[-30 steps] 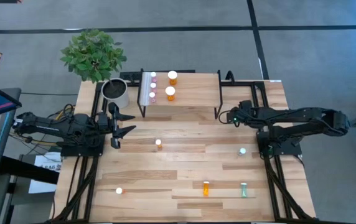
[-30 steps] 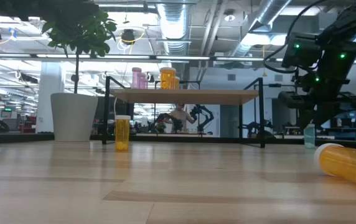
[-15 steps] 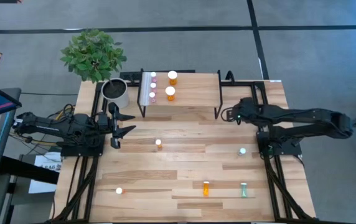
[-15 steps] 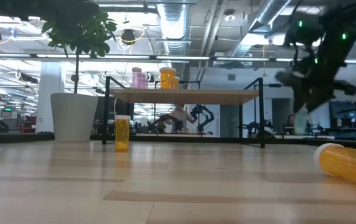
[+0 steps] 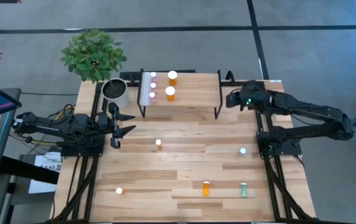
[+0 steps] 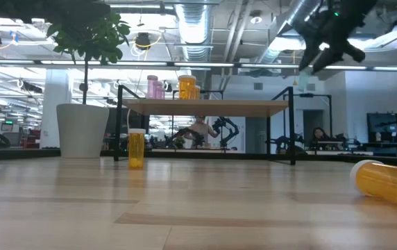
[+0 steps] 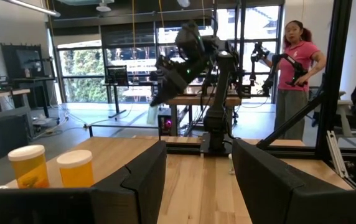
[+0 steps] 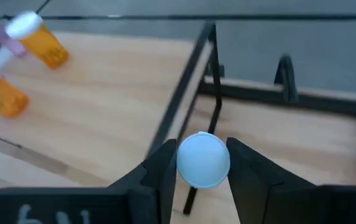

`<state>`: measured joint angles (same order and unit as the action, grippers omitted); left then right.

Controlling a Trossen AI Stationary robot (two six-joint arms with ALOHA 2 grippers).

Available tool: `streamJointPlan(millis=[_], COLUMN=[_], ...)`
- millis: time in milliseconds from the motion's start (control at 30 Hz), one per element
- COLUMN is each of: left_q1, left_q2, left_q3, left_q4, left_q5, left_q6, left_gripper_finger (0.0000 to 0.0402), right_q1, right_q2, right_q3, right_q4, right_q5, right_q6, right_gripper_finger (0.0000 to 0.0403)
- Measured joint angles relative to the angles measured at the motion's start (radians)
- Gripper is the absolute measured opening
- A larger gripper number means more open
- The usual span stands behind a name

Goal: Pick and place medicine bottles onto shelf by color
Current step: Put the top green pill bottle on the shelf

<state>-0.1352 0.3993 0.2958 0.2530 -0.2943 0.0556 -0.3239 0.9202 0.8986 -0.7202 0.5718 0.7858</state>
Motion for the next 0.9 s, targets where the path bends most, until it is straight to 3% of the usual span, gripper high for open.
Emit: streamJointPlan(millis=[233,900], left_q1=[0.0,0.0], left_q2=[0.0,0.0], left_q3=[0.0,0.0], left_q4=[0.0,-0.003], left_q5=[0.0,0.0], left_q6=[0.0,-0.003], left_gripper_finger=[0.0173,0.0173], right_q1=[-0.04,-0.172], right_q2=[0.134,0.665], right_q3=[0.148,0.664], right_q4=[0.07,0.132], right_q5=[-0.007,-0.25], right_q6=[-0.126,-0.435], right_gripper_finger=[0.0145,0.0146])
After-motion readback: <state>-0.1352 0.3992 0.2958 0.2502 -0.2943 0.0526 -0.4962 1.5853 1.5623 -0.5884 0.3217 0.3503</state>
